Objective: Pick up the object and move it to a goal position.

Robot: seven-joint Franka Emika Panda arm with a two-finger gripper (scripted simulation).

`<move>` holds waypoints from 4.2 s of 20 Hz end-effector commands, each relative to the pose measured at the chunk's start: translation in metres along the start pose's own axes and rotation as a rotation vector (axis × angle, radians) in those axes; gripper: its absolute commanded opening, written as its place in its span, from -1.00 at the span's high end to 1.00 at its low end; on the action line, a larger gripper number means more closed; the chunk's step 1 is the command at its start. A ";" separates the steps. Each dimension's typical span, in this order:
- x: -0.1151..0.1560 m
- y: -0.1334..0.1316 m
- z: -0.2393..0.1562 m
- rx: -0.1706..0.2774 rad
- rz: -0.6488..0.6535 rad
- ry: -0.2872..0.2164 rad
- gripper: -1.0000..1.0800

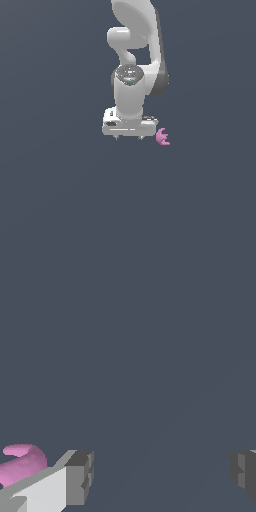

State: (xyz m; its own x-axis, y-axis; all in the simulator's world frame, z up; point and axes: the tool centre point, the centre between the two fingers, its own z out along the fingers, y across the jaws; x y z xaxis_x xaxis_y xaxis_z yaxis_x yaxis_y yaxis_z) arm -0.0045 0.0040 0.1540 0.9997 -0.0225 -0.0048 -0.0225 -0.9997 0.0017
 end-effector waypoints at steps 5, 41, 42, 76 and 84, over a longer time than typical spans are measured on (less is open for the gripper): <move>-0.020 -0.059 0.020 -0.001 -0.001 0.001 -0.92; -0.089 -0.174 0.108 0.002 -0.003 0.005 -0.92; -0.089 -0.174 0.109 0.002 -0.003 0.005 -0.92; -0.063 -0.040 0.000 0.004 -0.003 0.005 1.00; -0.046 0.035 -0.061 0.004 -0.004 0.005 1.00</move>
State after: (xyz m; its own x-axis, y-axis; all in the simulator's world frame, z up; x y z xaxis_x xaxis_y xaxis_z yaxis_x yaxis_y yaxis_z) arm -0.0535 -0.0170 0.2048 0.9998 -0.0205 0.0013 -0.0205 -0.9998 -0.0024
